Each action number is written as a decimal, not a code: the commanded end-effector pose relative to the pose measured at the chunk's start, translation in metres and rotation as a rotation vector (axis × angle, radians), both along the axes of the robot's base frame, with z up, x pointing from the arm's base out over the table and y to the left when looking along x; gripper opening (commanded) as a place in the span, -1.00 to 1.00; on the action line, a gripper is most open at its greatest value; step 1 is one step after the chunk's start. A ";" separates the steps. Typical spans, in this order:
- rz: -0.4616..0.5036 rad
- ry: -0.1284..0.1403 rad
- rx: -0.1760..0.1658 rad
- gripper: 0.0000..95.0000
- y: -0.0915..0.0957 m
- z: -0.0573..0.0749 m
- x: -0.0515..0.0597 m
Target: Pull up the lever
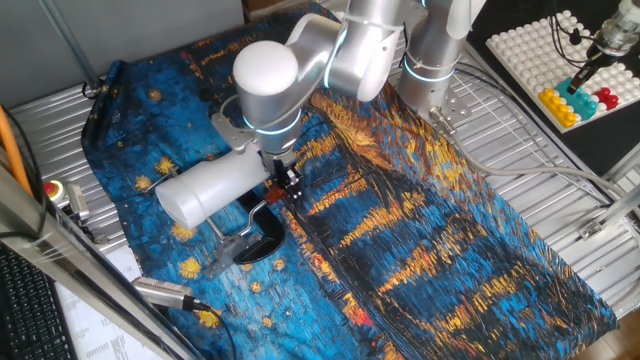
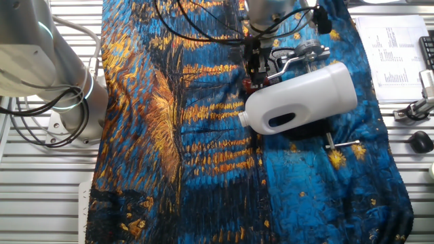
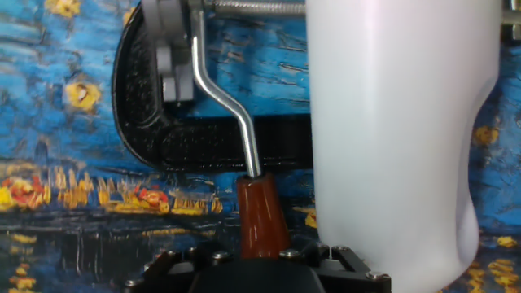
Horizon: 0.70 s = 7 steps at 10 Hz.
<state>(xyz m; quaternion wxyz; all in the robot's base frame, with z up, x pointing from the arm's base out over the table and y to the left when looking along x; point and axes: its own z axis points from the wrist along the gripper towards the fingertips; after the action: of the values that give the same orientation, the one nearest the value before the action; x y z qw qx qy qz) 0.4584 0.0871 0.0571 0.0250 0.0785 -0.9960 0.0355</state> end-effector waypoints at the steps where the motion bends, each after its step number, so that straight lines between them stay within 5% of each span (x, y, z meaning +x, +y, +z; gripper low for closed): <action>1: -0.008 0.002 -0.002 0.20 0.000 -0.003 0.002; 7: -0.014 0.006 -0.003 0.20 0.001 -0.011 0.004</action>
<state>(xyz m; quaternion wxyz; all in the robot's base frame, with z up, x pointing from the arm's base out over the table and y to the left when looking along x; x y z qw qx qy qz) 0.4620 0.0889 0.0446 0.0295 0.0714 -0.9964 0.0356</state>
